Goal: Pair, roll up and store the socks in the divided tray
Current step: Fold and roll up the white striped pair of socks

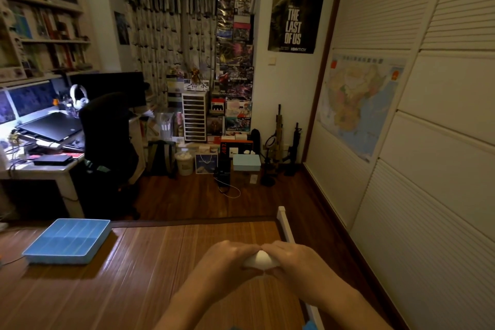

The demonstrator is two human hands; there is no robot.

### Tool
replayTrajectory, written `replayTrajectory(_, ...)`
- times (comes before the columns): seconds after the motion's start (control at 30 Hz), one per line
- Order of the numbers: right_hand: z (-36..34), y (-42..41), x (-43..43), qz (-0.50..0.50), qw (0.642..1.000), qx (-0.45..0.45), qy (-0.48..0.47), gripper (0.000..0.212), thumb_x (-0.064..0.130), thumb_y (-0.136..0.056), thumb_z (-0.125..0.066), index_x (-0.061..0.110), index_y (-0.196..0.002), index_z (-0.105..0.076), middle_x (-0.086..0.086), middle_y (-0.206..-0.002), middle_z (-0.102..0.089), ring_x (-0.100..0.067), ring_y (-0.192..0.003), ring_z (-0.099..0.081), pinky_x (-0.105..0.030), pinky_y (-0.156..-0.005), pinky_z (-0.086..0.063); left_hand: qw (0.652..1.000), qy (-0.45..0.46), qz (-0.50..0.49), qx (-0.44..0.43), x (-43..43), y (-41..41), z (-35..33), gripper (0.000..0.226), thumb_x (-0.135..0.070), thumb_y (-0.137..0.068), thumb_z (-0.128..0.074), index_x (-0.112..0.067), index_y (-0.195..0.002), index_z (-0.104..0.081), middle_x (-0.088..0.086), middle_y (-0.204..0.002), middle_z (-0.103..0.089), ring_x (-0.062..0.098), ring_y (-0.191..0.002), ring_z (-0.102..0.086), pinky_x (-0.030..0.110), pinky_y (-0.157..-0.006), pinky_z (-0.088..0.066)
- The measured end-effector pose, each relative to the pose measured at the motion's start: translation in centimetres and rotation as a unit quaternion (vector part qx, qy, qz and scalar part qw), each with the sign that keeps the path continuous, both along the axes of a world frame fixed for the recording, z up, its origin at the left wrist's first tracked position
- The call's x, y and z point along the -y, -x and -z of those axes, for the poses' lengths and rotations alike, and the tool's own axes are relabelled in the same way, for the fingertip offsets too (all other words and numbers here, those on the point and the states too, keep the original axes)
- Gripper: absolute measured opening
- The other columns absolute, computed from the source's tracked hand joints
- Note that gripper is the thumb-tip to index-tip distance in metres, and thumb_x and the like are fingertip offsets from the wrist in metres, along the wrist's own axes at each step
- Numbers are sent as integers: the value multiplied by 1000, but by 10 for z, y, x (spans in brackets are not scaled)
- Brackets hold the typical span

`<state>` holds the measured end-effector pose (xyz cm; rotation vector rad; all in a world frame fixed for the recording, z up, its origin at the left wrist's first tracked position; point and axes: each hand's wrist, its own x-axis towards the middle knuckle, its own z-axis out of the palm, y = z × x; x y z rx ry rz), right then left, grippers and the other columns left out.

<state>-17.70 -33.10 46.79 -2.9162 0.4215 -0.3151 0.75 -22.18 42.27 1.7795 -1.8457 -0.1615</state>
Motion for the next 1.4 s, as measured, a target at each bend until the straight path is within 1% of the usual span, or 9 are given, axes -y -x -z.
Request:
replayTrajectory(0.2,4,4,-2,-33,989,57,129,46,32,-68,-93,20,-108,-73,5,-99,-77,-7,-85,-74,-27,-69,-63,999,-28,-17,-42,4,-1,2,36,-45,-90,-71,-38,-124,-64,-17,-119,-71,-26,-94,-55,8,-84,-51)
replayTrajectory(0.37,5,-1,-5,-7,998,16,63,52,34,-97,-65,22,-144,-49,3,-141,-58,-12,-127,-57,-34,-107,-48,999,10,-51,5,3,-2,11,35,-42,-91,-72,-33,-125,-67,-13,-119,-74,-14,-103,-60,9,-93,-50)
replayTrajectory(0.47,1,-3,-9,15,999,-15,-29,65,35,-98,-61,26,-155,-31,9,-153,-44,-9,-137,-45,-30,-115,-38,997,24,-62,50,3,1,12,37,-40,-93,-71,-28,-128,-67,-9,-123,-73,0,-113,-66,9,-95,-44)
replayTrajectory(0.67,3,-7,-5,15,999,5,41,44,32,-101,-57,26,-143,-48,7,-139,-58,-9,-128,-53,-29,-110,-42,997,18,-74,-7,4,9,7,41,-48,-90,-70,-38,-129,-62,-17,-126,-70,-4,-115,-63,20,-100,-52)
replayTrajectory(0.8,9,-6,-6,-23,993,37,109,44,26,-85,-79,19,-127,-65,1,-119,-72,-14,-107,-70,-33,-92,-59,996,-20,-75,-34,3,11,3,44,-49,-88,-73,-41,-128,-60,-16,-126,-69,-3,-113,-63,26,-98,-55)
replayTrajectory(0.97,8,-9,-12,12,1000,13,11,52,36,-98,-61,27,-147,-43,7,-140,-56,-8,-127,-53,-27,-109,-42,996,11,-89,28,2,7,8,37,-40,-94,-69,-34,-130,-63,-13,-127,-70,-1,-119,-62,18,-103,-48)
replayTrajectory(1.13,-2,-10,-16,39,995,-1,-96,54,36,-93,-68,34,-142,-45,14,-137,-55,-3,-123,-52,-26,-106,-44,986,82,-80,119,3,15,5,45,-31,-68,-95,-24,-107,-75,-8,-98,-79,6,-89,-76,23,-77,-62)
replayTrajectory(1.23,-2,-10,-13,47,996,-8,-73,42,30,-97,-64,30,-137,-52,11,-135,-59,-5,-125,-53,-26,-107,-43,991,25,-101,83,5,19,7,41,-43,-92,-70,-30,-130,-60,-11,-127,-68,5,-116,-64,20,-98,-46)
replayTrajectory(1.4,4,-11,-16,35,998,-43,14,38,31,-102,-56,25,-138,-50,4,-137,-59,-10,-127,-53,-29,-111,-39,993,-71,-98,19,9,19,4,44,-54,-89,-69,-36,-126,-55,-11,-125,-65,4,-109,-61,25,-91,-52)
